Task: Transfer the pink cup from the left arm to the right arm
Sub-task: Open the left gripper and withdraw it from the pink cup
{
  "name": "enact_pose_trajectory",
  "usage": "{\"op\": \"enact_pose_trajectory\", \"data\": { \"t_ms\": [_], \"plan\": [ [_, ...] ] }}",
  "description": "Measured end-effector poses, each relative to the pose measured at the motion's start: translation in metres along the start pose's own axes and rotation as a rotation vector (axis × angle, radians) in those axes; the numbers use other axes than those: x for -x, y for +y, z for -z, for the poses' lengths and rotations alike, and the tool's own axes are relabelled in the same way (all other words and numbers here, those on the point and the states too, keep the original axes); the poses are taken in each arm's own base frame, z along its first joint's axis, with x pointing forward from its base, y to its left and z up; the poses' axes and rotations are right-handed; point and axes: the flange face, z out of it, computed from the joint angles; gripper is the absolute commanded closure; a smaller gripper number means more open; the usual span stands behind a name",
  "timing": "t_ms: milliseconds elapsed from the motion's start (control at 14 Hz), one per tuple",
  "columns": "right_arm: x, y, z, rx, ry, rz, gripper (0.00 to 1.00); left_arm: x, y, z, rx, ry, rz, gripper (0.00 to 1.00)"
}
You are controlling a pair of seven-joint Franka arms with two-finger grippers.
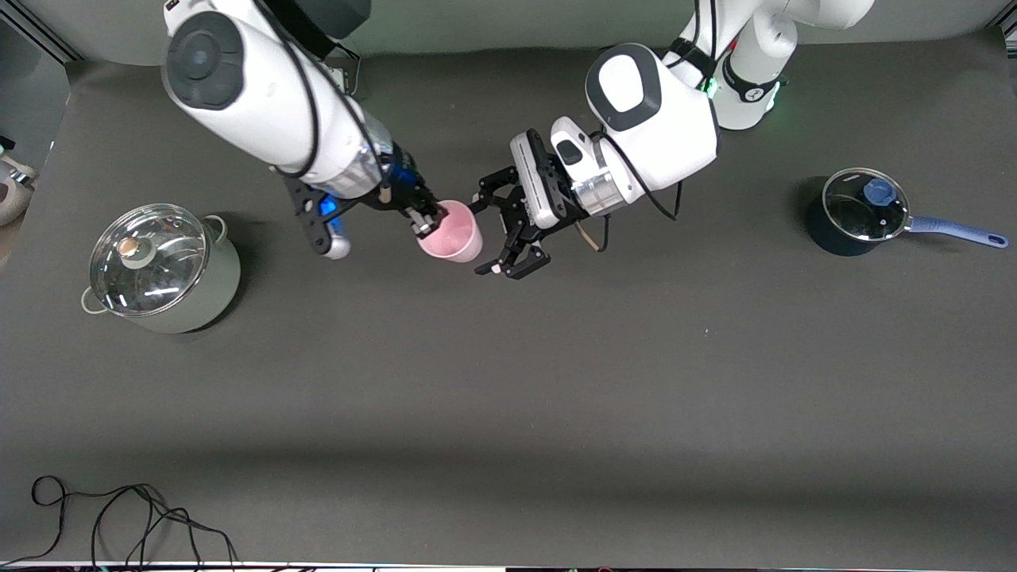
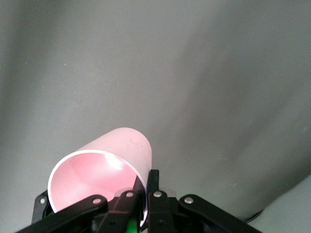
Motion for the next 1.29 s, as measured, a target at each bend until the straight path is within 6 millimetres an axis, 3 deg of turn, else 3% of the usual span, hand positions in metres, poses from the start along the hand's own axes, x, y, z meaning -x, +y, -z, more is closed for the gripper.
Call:
{"op": "enact_pose_trajectory", "data": {
  "t_ms": [143, 357, 500, 643, 786, 929, 1286],
  "plan": [
    [-0.050, 0.016, 0.026, 0.026, 0.002, 0.072, 1.00, 0.006, -0.007, 0.003, -0.012, -0.008, 0.081, 0.01],
    [-0.142, 0.053, 0.065, 0.066, -0.022, 0.206, 1.00, 0.027, -0.033, 0.016, 0.015, -0.020, 0.289, 0.01],
    [-0.202, 0.081, 0.079, 0.073, -0.051, 0.291, 1.00, 0.040, -0.061, 0.034, 0.122, -0.057, 0.456, 0.01],
    [-0.260, 0.113, 0.079, 0.080, -0.079, 0.409, 1.00, 0.054, -0.090, 0.066, 0.228, -0.146, 0.639, 0.01],
    [-0.308, 0.139, 0.067, 0.103, -0.088, 0.506, 1.00, 0.065, -0.114, 0.103, 0.299, -0.233, 0.799, 0.01],
    [-0.339, 0.149, 0.046, 0.108, -0.080, 0.555, 1.00, 0.079, -0.133, 0.141, 0.341, -0.351, 0.900, 0.01],
    [-0.363, 0.140, -0.029, 0.127, 0.008, 0.632, 1.00, 0.104, -0.169, 0.252, 0.243, -0.748, 1.012, 0.01]
  ]
}}
